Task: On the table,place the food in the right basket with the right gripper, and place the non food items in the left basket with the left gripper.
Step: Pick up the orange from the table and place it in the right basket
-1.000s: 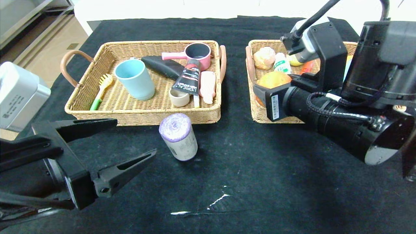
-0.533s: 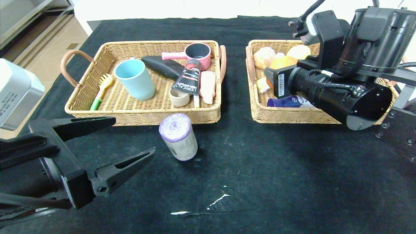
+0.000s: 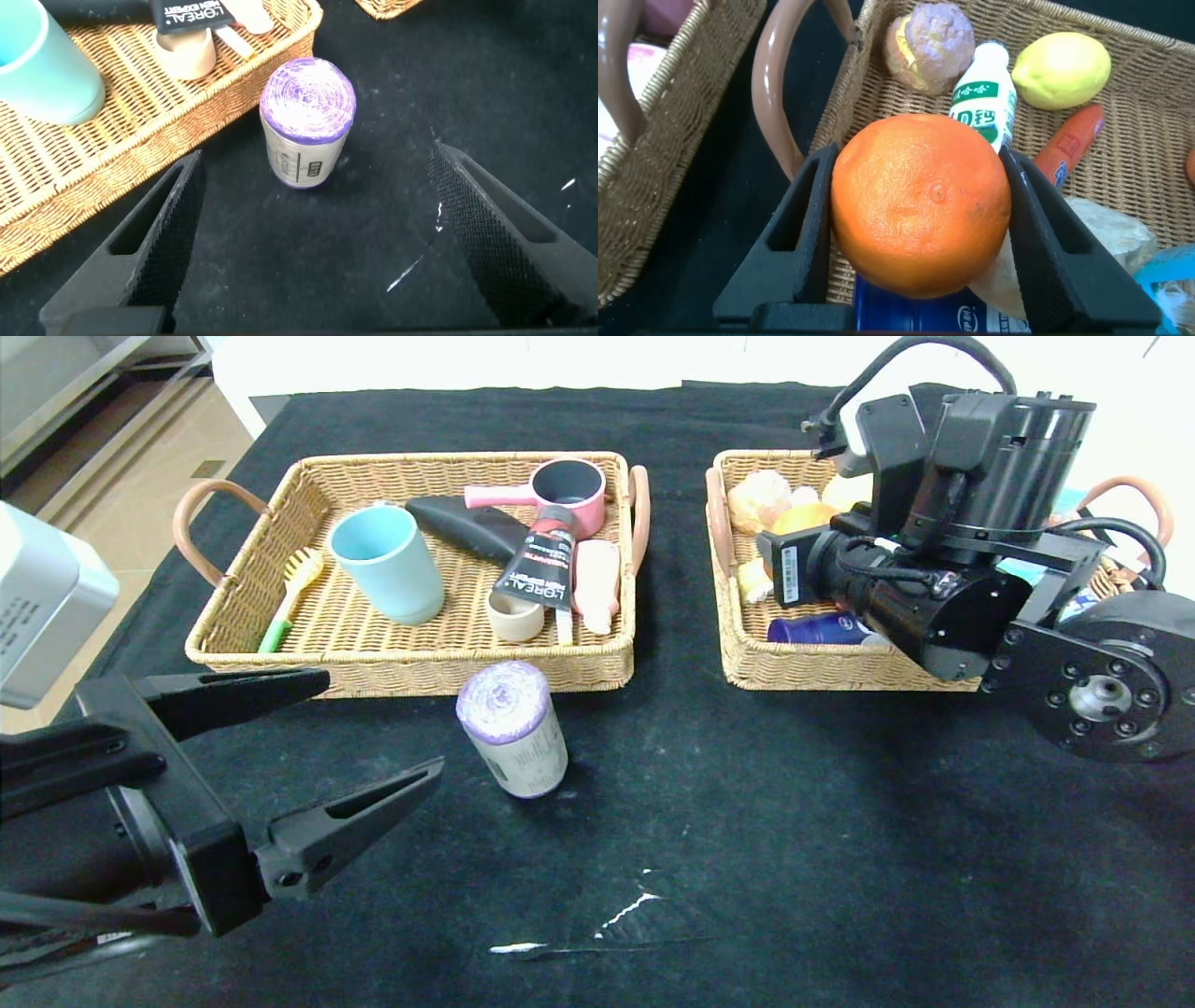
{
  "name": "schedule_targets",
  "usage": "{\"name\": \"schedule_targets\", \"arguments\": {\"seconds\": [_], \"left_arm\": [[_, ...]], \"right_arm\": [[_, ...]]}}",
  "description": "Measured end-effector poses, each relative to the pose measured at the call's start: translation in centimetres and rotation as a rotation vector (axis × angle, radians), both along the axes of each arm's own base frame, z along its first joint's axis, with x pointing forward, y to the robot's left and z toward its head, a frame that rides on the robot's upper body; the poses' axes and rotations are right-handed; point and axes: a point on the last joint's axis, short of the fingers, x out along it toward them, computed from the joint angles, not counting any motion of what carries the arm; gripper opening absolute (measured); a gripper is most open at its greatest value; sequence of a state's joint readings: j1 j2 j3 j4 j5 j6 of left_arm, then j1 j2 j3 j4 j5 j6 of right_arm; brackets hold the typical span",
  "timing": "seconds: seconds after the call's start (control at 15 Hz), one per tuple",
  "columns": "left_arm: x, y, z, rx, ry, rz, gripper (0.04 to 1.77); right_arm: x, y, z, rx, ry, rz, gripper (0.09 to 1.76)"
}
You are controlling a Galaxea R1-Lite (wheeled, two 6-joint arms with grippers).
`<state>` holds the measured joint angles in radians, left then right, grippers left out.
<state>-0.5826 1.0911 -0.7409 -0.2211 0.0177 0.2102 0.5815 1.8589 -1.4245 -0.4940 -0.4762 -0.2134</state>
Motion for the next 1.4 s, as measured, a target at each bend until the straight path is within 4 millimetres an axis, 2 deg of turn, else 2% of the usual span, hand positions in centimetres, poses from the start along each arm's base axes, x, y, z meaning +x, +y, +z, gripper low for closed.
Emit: {"name": "schedule_targets", "arguments": {"seconds": [0.47, 0.6, 0.8, 1.4], "left_arm": [[0.0, 0.0, 0.0, 0.0, 0.001, 0.0, 1.72], [0.0, 0.0, 0.0, 0.001, 0.0, 0.0, 1.72], [0.0, 0.0, 0.0, 0.001, 0.002, -0.001, 1.72], [-0.1, 0.0, 0.0, 0.008, -0.006, 0.0, 1.72]], "right_arm": [[0.4, -0.1, -0.3, -0.002, 0.004, -0.009, 1.13], [0.4, -0.1, -0.2, -0.001, 0.004, -0.009, 1.29], [0.2, 0.0, -0.2, -0.002, 0.005, -0.006, 1.42], [-1.3, 0.0, 0.3, -0.008, 0.004, 0.012, 1.61]]}}
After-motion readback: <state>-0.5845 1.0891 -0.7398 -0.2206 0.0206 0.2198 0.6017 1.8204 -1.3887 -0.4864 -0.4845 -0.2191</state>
